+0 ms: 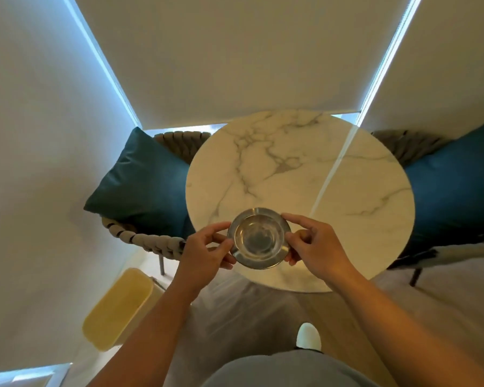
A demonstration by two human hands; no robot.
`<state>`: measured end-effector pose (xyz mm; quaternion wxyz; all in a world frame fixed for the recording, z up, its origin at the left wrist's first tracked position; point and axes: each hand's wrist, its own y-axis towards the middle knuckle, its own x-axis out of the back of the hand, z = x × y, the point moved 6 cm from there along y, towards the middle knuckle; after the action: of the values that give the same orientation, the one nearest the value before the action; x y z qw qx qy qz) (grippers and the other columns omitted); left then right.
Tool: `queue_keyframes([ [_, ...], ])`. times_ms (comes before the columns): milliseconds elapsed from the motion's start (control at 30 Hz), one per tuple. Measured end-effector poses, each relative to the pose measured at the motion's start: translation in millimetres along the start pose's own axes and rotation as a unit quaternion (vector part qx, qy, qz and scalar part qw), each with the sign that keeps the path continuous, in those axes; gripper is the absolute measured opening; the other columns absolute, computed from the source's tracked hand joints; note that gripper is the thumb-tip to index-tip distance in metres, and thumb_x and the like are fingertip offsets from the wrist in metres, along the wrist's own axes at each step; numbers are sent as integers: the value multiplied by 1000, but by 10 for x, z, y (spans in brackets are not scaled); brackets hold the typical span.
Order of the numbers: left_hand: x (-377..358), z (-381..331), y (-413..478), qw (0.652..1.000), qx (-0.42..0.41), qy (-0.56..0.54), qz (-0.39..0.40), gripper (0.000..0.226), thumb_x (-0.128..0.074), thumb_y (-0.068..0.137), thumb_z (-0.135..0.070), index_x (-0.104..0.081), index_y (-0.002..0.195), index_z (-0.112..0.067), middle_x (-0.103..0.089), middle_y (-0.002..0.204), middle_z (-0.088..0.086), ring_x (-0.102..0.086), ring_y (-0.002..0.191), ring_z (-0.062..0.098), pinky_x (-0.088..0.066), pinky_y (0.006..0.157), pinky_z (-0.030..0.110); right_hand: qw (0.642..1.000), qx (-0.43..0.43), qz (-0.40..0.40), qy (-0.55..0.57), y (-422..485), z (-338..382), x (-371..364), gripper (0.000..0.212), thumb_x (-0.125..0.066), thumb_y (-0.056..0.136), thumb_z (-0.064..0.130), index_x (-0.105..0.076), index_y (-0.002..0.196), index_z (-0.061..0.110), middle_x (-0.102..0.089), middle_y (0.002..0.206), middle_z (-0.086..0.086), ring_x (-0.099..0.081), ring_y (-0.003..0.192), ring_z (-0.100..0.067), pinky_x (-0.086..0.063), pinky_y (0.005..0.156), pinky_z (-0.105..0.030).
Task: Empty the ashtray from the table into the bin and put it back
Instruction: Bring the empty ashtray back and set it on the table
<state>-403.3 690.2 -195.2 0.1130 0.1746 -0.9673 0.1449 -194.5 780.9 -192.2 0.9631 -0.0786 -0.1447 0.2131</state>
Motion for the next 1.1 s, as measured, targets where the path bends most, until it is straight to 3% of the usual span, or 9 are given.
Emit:
queue_keyframes([
  [333, -1158, -222, 762, 999, 33, -3, 11, 31, -64, 89, -2, -67, 113, -21, -68, 87, 19, -70, 58, 20, -60, 57, 28, 998, -50, -24, -20, 644, -508, 1080, 37, -57, 93, 4, -63, 125, 22, -66, 50, -5, -63, 48, -22, -57, 59, -36],
  [567, -1370, 17, 1606, 996, 62, 46, 35, 32, -64, 88, -1, -67, 118, -13, -64, 86, 11, -69, 57, 22, -61, 58, 30, 993, -79, -48, -75, 1337, -824, 1102, 37, -55, 93, 5, -63, 125, 22, -68, 64, -25, -56, 41, -13, -50, 49, -26],
  [700, -1448, 181, 2117, 993, 55, 92, 58, 30, -65, 87, -4, -67, 115, -14, -63, 85, 8, -69, 56, 22, -62, 59, 35, 988, -94, -72, -103, 1748, -1039, 1016, 37, -55, 93, 5, -63, 125, 22, -68, 63, -21, -58, 41, -12, -49, 51, -25],
  [833, -1520, 358, 2594, 988, 61, 121, 77, 30, -64, 86, -1, -67, 111, -16, -62, 80, 9, -67, 52, 19, -62, 58, 38, 984, -107, -86, -115, 2175, -1232, 954, 37, -55, 93, 5, -63, 126, 21, -61, 52, -3, -57, 37, -4, -48, 51, -20],
  [1000, -1633, 517, 3065, 985, 80, 137, 67, 27, -62, 86, 0, -67, 108, -15, -62, 76, 6, -64, 47, 13, -59, 53, 25, 979, -112, -87, -144, 2677, -1404, 968, 36, -54, 95, 8, -63, 127, 21, -59, 53, 1, -61, 45, -13, -51, 58, -21],
  [1100, -1708, 590, 3301, 986, 88, 136, 45, 28, -63, 84, 1, -67, 103, -20, -63, 72, 3, -66, 52, 18, -60, 58, 28, 978, -86, -77, -173, 2971, -1464, 989, 37, -53, 94, 8, -63, 129, 19, -66, 65, 0, -63, 58, -19, -56, 75, -30],
])
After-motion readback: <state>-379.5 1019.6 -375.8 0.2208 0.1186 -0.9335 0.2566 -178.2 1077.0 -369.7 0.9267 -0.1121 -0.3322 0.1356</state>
